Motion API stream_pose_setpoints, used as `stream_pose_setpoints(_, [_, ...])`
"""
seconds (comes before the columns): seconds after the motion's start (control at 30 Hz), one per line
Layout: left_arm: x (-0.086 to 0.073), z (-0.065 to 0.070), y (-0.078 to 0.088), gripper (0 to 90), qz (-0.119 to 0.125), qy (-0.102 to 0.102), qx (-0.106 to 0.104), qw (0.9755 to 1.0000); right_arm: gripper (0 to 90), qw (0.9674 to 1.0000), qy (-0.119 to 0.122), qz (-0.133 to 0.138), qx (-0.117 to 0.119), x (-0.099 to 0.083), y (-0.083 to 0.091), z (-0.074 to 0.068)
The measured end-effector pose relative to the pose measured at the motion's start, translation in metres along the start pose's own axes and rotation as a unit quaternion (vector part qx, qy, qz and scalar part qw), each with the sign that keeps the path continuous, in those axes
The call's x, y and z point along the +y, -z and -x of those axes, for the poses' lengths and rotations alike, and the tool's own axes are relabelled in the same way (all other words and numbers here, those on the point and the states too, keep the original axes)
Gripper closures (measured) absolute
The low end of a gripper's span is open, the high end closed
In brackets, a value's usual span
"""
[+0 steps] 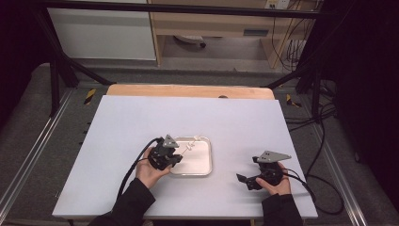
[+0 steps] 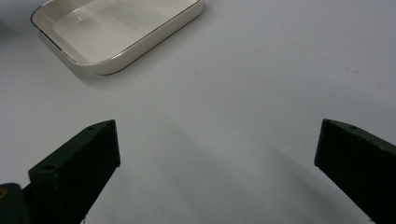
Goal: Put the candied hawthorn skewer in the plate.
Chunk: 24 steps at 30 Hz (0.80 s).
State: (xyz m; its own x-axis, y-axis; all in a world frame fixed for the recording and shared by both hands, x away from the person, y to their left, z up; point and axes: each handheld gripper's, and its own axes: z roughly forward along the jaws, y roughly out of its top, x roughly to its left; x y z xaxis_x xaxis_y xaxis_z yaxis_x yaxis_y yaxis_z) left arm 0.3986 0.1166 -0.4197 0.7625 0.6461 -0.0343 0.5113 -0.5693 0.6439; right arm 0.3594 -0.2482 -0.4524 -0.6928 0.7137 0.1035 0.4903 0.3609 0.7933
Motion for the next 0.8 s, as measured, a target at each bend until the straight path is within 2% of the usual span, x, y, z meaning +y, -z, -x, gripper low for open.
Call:
stream_pose_setpoints(0.43, [0.000, 0.005, -0.014, 88.3, -0.054, -0.014, 0.009, 0.9984, 0.9, 1.0000, -0.001, -0.004, 0.000, 0.000, -0.001, 0.000])
stream_pose_setpoints(0.6, [0.001, 0.005, -0.015, 87.9, -0.058, -0.011, 0.010, 0.9982, 1.0, 1.0000, -0.002, -0.003, 0.000, 0.000, -0.001, 0.000])
stream_pose_setpoints(0.8, [0.001, 0.005, -0.014, 85.5, -0.053, -0.009, 0.011, 0.9985, 1.0, 1.0000, -0.002, -0.002, 0.001, 0.000, 0.000, 0.000])
